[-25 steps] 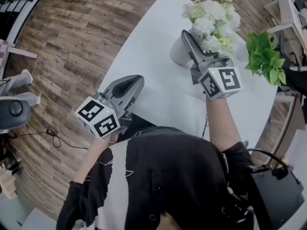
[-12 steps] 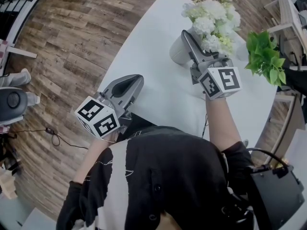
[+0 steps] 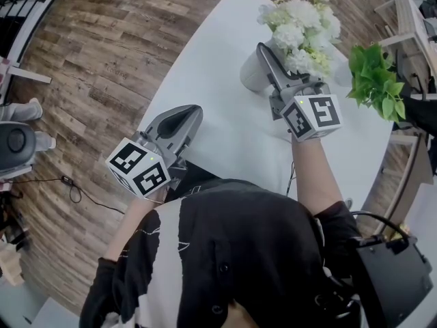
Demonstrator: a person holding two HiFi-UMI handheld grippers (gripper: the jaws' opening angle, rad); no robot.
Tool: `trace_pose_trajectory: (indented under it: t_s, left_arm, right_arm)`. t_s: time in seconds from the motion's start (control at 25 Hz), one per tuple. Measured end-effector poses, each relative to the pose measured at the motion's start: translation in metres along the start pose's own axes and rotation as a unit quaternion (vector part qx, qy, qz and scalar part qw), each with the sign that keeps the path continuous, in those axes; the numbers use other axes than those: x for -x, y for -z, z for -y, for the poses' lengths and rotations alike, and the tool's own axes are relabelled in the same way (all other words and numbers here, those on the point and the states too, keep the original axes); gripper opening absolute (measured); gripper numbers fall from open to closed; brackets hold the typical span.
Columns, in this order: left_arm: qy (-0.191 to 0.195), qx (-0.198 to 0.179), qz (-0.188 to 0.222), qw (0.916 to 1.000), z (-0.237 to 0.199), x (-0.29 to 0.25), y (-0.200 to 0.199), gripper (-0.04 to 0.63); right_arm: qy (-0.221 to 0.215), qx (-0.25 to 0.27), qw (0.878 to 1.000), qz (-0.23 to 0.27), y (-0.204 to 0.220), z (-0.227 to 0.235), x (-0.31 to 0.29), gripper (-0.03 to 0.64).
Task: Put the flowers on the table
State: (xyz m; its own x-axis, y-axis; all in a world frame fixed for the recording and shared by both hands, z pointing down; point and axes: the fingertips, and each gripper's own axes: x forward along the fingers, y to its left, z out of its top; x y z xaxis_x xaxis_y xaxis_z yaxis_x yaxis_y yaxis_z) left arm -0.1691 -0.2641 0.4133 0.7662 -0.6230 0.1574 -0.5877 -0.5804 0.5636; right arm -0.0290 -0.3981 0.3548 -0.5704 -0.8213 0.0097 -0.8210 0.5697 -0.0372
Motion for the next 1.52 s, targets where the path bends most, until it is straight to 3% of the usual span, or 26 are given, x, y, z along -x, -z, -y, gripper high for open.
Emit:
trace_pose_trajectory:
  t_s: [1.0,1.52]
  left_arm:
    - [0.012,0.004,-0.013,0.9998,0.001,-0.01,0.003,0.012]
    - [0.009,0.01,-0.019,0.9997,-0.003,-0.016,0.005,0.012]
  right_arm:
    - [0.001,0.0,1.0,-0.005,0.002,-0.001,-0.001,0.345]
    - [-0.004,-0.024,0.999,-0.046,0.005,-0.003,-0.002,0.346]
